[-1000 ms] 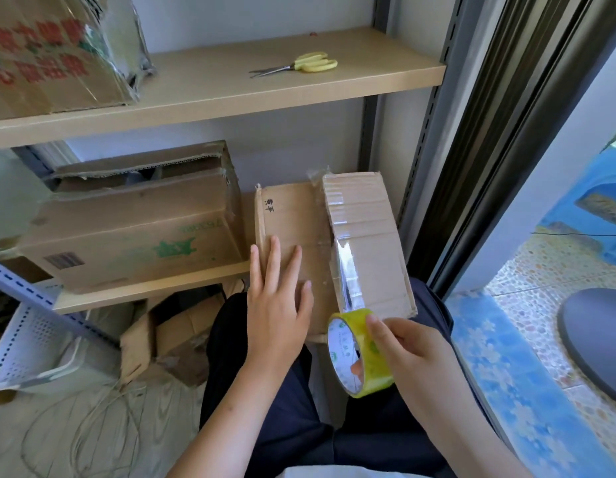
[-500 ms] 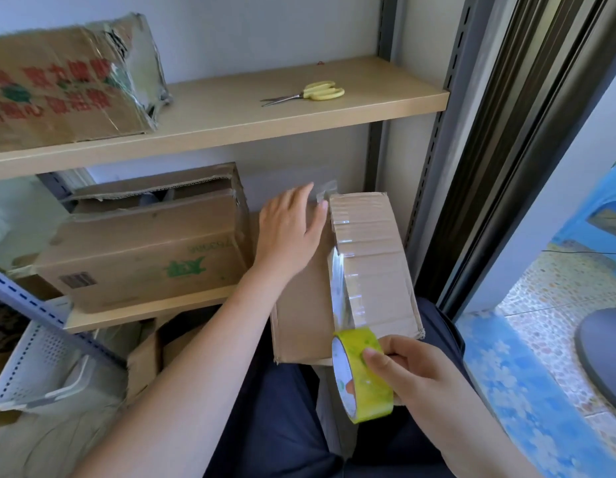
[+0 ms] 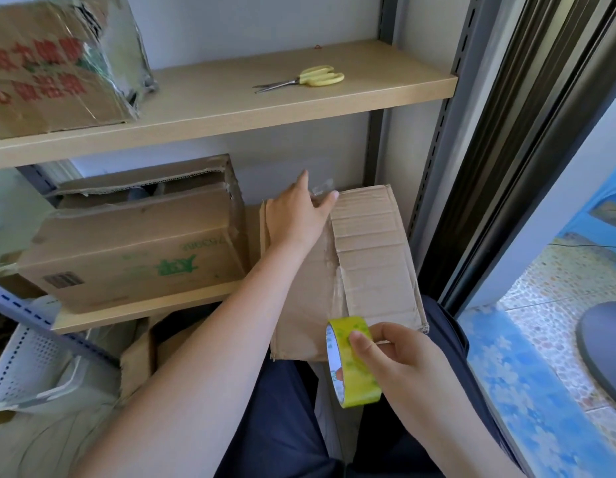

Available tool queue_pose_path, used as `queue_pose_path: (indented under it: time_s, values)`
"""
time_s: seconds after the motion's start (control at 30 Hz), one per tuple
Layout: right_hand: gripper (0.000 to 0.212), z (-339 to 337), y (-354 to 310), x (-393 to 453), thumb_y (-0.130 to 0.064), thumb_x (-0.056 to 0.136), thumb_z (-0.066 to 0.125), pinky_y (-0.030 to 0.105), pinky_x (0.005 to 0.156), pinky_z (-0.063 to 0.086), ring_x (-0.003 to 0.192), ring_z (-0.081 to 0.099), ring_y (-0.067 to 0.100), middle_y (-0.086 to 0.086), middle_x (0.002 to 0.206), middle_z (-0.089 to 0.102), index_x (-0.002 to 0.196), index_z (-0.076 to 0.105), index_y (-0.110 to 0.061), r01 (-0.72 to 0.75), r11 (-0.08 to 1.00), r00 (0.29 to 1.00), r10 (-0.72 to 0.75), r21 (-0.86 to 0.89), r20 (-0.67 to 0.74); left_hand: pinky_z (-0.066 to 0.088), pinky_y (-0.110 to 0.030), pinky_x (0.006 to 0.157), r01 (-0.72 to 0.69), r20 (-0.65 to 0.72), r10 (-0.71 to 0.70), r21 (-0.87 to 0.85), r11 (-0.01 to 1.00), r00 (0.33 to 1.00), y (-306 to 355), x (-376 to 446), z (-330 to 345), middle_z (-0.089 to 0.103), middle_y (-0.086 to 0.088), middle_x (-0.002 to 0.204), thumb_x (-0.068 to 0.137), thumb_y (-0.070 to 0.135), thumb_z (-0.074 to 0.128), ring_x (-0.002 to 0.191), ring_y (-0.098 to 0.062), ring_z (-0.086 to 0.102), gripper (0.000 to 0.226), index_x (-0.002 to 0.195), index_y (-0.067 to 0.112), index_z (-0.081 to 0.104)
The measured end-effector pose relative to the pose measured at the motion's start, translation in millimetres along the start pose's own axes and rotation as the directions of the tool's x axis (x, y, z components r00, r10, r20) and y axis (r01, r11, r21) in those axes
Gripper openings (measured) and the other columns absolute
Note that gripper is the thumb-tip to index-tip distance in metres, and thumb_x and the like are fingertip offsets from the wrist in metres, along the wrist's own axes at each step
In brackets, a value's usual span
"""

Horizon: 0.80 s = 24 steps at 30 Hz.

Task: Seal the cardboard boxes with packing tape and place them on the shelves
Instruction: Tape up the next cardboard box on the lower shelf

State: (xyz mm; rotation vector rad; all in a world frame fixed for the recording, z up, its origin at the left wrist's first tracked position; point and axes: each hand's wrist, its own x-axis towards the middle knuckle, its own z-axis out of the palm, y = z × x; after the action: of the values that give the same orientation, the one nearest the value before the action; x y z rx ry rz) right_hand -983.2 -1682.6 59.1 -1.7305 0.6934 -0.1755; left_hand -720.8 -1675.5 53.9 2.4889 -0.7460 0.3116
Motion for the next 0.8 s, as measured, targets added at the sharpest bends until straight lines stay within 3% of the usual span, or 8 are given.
queue_pose_path:
  time_s: [0.07, 0.13, 0.23, 0.33, 0.4, 0.53, 0.7, 0.8]
  values:
    - [0.033, -5.3, 2.3, -0.6, -0.044, 0.091, 0.064, 0.037, 0.068, 0.056, 0.065, 0.069, 0.018, 0.002, 0.067, 0.072, 0.079, 0.068, -0.015, 0.046, 0.996, 0.999, -0.047, -0.07, -0.009, 0.044, -0.039, 0.097, -0.081, -0.006, 0.081, 0.003, 0.997, 0.997, -3.4, 0.4, 2.1, 0.066, 0.007, 0.116, 0.098, 0.058, 0.044, 0.106, -0.016, 0.063, 0.064, 0.154, 0.029, 0.03]
    - [0.043, -10.2, 2.3, -3.5, -0.053, 0.087, 0.064, 0.04, 0.07, 0.057, 0.069, 0.069, 0.024, 0.007, 0.07, 0.072, 0.079, 0.067, -0.01, 0.074, 0.988, 0.997, -0.07, -0.137, 0.034, 0.042, -0.039, 0.089, -0.223, -0.062, 0.23, 0.104, 0.969, 0.971, -10.3, -5.0, 5.0, 0.064, 0.008, 0.108, 0.101, 0.053, 0.039, 0.101, -0.017, 0.062, 0.047, 0.145, 0.038, 0.046]
    - [0.052, -6.5, -0.8, -11.2, -0.06, 0.085, 0.063, 0.047, 0.083, 0.057, 0.079, 0.073, 0.019, 0.005, 0.077, 0.074, 0.084, 0.069, -0.008, 0.084, 0.996, 0.987, -0.08, -0.02, 0.14, 0.038, -0.037, 0.08, -0.296, -0.081, 0.322, 0.237, 0.925, 0.943, -16.1, -11.3, 6.6, 0.063, 0.008, 0.104, 0.102, 0.053, 0.029, 0.099, -0.02, 0.058, 0.046, 0.132, 0.038, 0.061]
    - [0.045, 0.5, 3.2, -20.5, -0.053, 0.085, 0.05, 0.029, 0.09, 0.052, 0.085, 0.072, 0.005, -0.003, 0.081, 0.077, 0.091, 0.074, -0.015, -0.001, 0.992, 0.981, -0.023, 0.124, 0.194, 0.038, -0.038, 0.084, -0.359, 0.007, 0.374, 0.299, 0.884, 0.927, -18.7, -12.2, 3.1, 0.061, 0.009, 0.117, 0.101, 0.059, 0.022, 0.109, -0.018, 0.054, 0.055, 0.141, 0.036, 0.052]
    - [0.042, 0.0, 10.7, -26.9, -0.052, 0.086, 0.046, 0.014, 0.077, 0.045, 0.08, 0.07, -0.002, -0.009, 0.078, 0.076, 0.087, 0.073, -0.021, -0.008, 0.992, 0.992, -0.008, 0.122, 0.13, 0.038, -0.039, 0.087, -0.408, 0.051, 0.415, 0.326, 0.853, 0.908, -22.8, -13.3, 0.3, 0.059, 0.009, 0.129, 0.102, 0.058, 0.021, 0.118, -0.019, 0.052, 0.056, 0.147, 0.033, 0.045]
    - [0.044, -1.6, 22.7, -35.9, -0.045, 0.096, 0.047, 0.011, 0.055, 0.039, 0.051, 0.059, -0.006, -0.007, 0.059, 0.071, 0.061, 0.057, -0.019, -0.083, 0.997, 0.996, 0.083, -0.009, 0.031, 0.04, -0.041, 0.093, -0.415, 0.109, 0.402, 0.335, 0.846, 0.909, -22.7, -11.5, 0.8, 0.056, 0.009, 0.138, 0.103, 0.057, 0.022, 0.127, -0.019, 0.049, 0.056, 0.15, 0.033, 0.039]
    - [0.041, 7.0, 40.8, -41.7, -0.051, 0.096, 0.043, 0.015, 0.068, 0.048, 0.065, 0.065, -0.003, -0.012, 0.064, 0.072, 0.071, 0.06, -0.024, -0.11, 0.99, 0.991, 0.116, -0.092, 0.066, 0.038, -0.042, 0.098, -0.396, 0.146, 0.368, 0.305, 0.866, 0.918, -22.4, -5.6, 0.6, 0.056, 0.009, 0.139, 0.103, 0.058, 0.021, 0.129, -0.018, 0.047, 0.056, 0.152, 0.034, 0.035]
    - [0.03, 9.4, 50.7, -43.9, -0.046, 0.095, 0.052, 0.012, 0.068, 0.047, 0.068, 0.068, -0.001, -0.009, 0.068, 0.074, 0.078, 0.062, -0.023, -0.125, 0.991, 0.986, 0.128, -0.039, 0.109, 0.031, -0.043, 0.11, -0.388, 0.131, 0.366, 0.264, 0.883, 0.921, -15.2, -14.2, -0.9, 0.037, 0.004, 0.155, 0.105, 0.051, 0.023, 0.142, -0.019, 0.032, 0.055, 0.157, 0.032, 0.021]
